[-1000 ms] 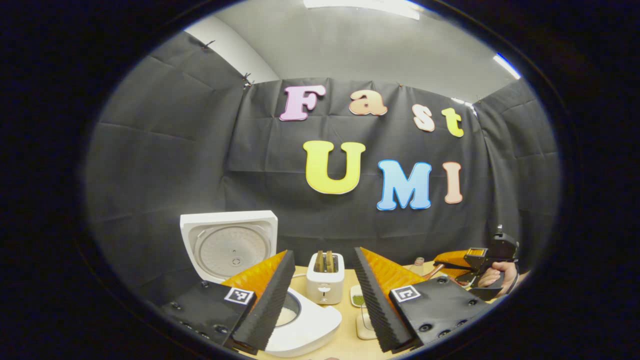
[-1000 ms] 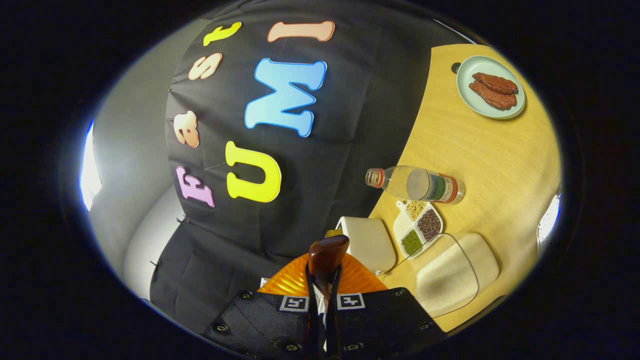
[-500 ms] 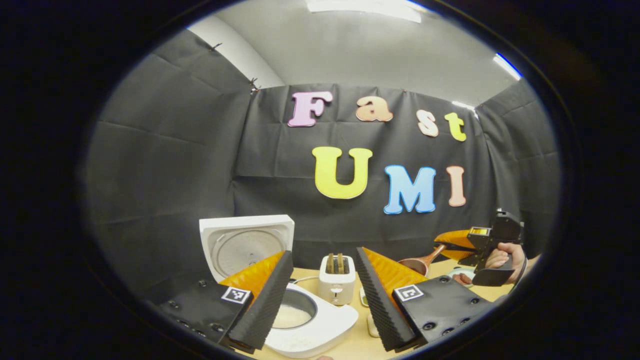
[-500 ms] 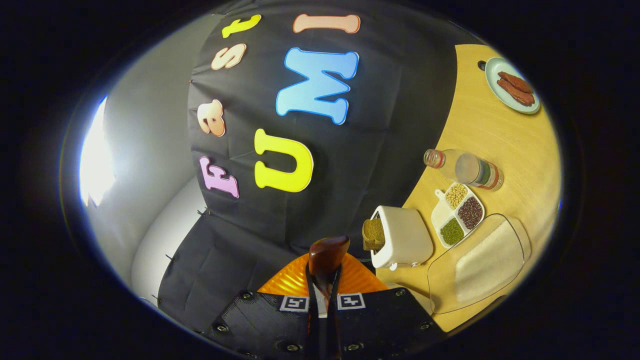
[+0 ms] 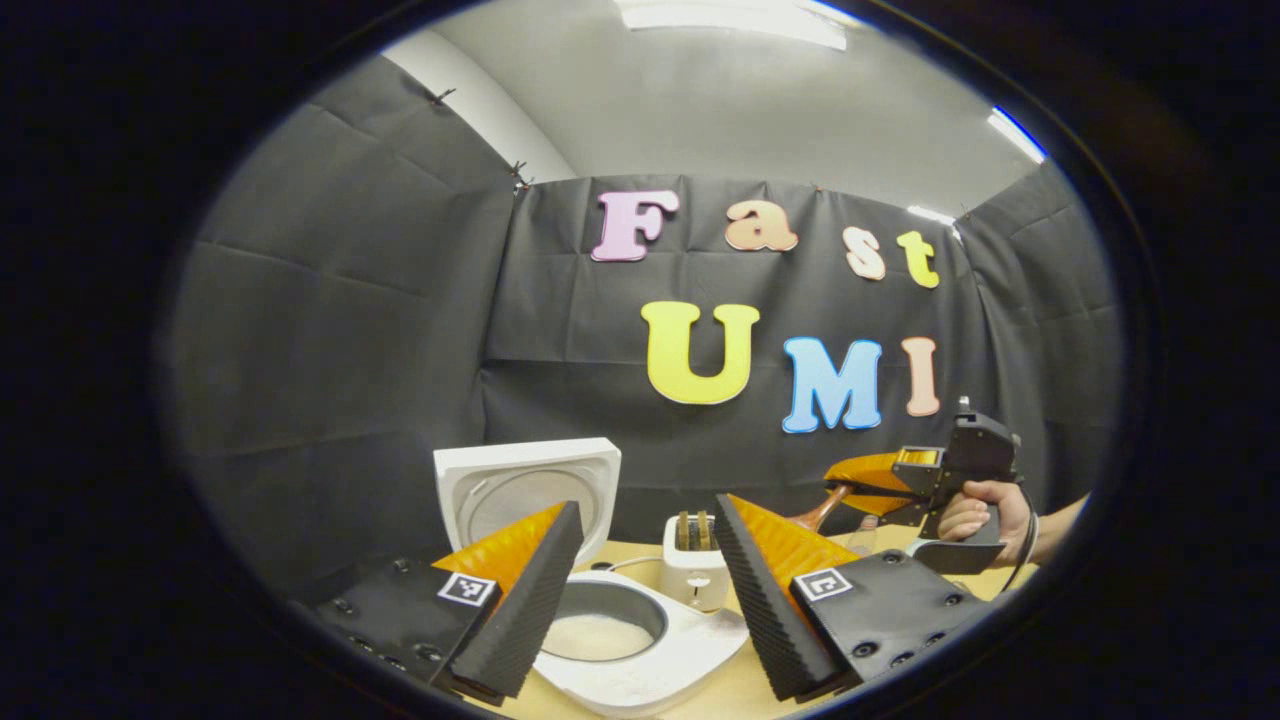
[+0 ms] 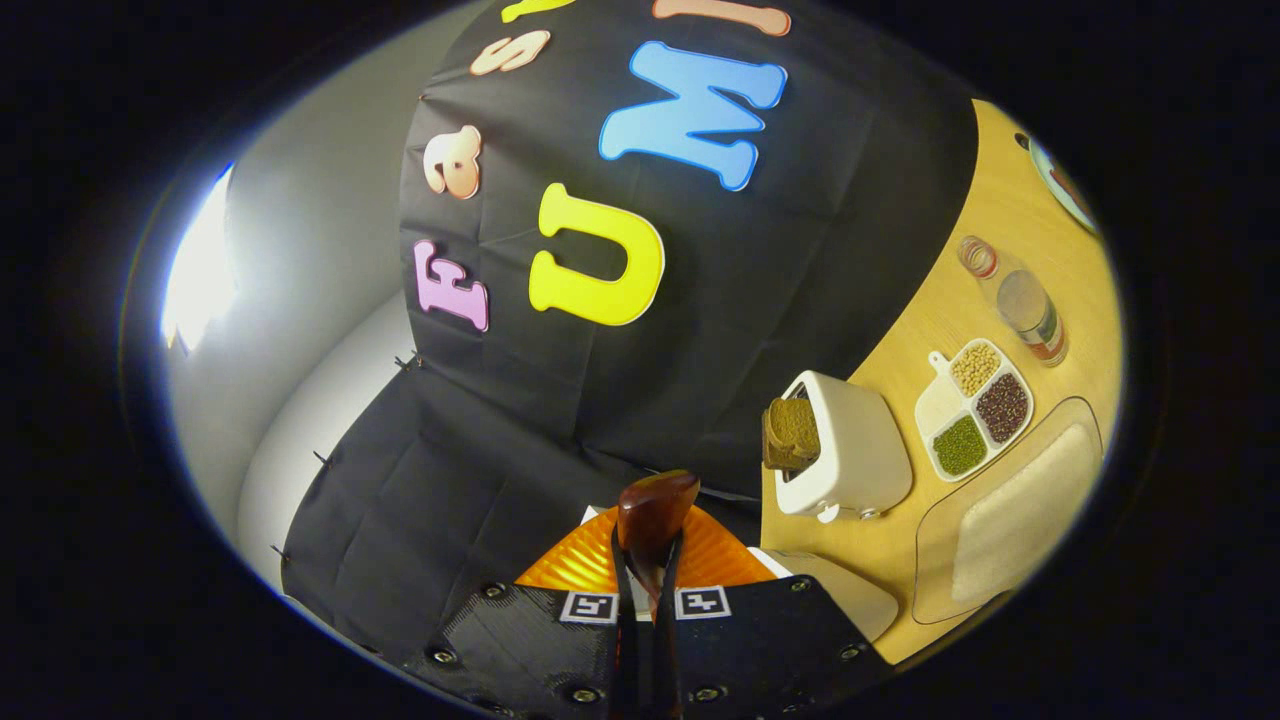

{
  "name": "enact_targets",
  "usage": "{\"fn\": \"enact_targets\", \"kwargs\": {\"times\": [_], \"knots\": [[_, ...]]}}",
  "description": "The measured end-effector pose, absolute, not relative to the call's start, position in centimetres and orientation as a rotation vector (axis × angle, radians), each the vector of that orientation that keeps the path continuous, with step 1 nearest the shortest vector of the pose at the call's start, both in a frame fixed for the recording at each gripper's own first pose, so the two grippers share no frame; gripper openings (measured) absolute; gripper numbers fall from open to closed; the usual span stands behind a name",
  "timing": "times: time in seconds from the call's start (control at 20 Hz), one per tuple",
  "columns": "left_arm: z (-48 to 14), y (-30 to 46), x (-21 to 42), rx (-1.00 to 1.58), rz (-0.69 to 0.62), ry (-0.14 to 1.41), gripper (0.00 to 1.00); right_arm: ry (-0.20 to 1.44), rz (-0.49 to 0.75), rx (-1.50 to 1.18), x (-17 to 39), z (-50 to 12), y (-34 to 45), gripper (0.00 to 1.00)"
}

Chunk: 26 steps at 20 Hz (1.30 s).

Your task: Close the left gripper, press the button to open the rice cooker; take a wooden spoon from the chopstick holder with the right hand, scoop a spoonful of rice and pour it into the rice cooker, then put the wooden spoon back into the chopstick holder.

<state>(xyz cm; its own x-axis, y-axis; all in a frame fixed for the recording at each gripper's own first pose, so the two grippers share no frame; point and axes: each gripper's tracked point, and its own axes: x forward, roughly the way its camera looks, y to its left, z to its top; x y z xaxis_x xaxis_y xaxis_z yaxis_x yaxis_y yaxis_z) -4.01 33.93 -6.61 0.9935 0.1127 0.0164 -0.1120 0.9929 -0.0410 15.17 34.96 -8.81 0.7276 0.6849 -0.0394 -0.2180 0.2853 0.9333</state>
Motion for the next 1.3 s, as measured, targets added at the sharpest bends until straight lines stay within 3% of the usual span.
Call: {"fn": "enact_targets", "kwargs": {"times": [0.7,0.95,1.3], "knots": [[-7.6,37.7,-6.4,-0.038,0.174,-0.004,0.95,0.544,0.781,0.715,16.9,-11.1,49.5,0.06],[-7.7,38.4,-7.3,-0.043,0.199,-0.003,0.92,0.463,0.847,0.327,16.6,-12.8,55.1,0.06],[-8.1,39.4,-8.8,-0.053,0.255,-0.013,0.95,0.275,1.048,-0.196,13.2,-13.3,60.6,0.06]]}}
